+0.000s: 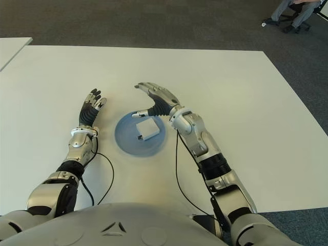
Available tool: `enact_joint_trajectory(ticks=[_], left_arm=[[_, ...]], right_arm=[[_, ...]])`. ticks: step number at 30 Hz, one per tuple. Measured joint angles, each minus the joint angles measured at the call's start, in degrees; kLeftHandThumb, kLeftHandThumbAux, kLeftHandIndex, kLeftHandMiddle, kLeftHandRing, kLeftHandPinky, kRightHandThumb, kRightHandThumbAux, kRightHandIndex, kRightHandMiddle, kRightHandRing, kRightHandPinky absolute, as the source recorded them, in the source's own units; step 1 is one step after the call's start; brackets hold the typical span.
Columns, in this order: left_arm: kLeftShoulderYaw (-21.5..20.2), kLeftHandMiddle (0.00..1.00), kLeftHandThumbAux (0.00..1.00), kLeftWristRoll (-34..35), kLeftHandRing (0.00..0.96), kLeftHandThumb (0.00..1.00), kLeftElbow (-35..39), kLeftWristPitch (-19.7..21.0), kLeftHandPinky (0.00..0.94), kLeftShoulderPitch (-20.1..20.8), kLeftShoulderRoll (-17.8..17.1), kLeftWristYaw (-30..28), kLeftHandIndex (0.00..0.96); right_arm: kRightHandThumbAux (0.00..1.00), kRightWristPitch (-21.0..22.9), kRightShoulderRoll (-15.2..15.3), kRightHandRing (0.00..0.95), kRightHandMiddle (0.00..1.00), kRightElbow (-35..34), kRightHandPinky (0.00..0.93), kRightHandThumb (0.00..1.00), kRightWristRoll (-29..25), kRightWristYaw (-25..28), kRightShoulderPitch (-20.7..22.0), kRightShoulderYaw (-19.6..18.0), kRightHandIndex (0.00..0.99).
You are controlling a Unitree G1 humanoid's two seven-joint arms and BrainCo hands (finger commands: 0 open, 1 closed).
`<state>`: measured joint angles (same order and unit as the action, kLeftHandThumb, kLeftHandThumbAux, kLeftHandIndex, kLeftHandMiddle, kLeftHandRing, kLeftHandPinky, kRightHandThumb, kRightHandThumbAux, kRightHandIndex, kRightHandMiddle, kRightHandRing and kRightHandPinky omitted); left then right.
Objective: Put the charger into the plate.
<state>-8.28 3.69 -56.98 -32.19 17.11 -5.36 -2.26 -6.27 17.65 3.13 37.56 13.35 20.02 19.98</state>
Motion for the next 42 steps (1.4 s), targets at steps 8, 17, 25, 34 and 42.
enact_joint_trajectory(ticks=[8,17,25,34,42], left_arm=[[0.1,0.111,0.535,0.1,0.080,0.000,0.2,0.0,0.024,0.0,0.1,-0.1,0.003],[0.1,0.106,0.531,0.2,0.074,0.000,0.3,0.0,0.024,-0.1,-0.1,-0.7,0.002],[0.0,0.110,0.539,0.3,0.075,0.000,0.3,0.0,0.032,-0.2,-0.6,-1.0,0.006],[0.0,0.107,0.546,0.3,0.073,0.000,0.3,0.0,0.028,-0.4,-1.0,-1.3,0.006],[0.0,0.101,0.543,0.3,0.069,0.000,0.3,-0.1,0.024,-0.4,-1.5,-1.6,0.004]], right_arm=[[0.483,4.6,-4.4,0.000,0.000,4.3,0.000,0.058,-8.3,-1.1,5.5,-6.1,0.000],[0.639,3.7,-10.0,0.000,0.000,2.8,0.000,0.047,-21.8,-5.6,3.7,-15.0,0.000],[0.763,-3.1,-14.7,0.000,0.013,4.2,0.015,0.055,-33.7,-8.4,-1.5,-21.8,0.000],[0.792,-15.4,-19.2,0.022,0.051,15.0,0.060,0.069,-37.5,-10.8,-5.4,-23.5,0.038],[0.802,-22.6,-21.1,0.046,0.081,24.4,0.074,0.059,-38.5,-10.9,-5.5,-23.4,0.074]])
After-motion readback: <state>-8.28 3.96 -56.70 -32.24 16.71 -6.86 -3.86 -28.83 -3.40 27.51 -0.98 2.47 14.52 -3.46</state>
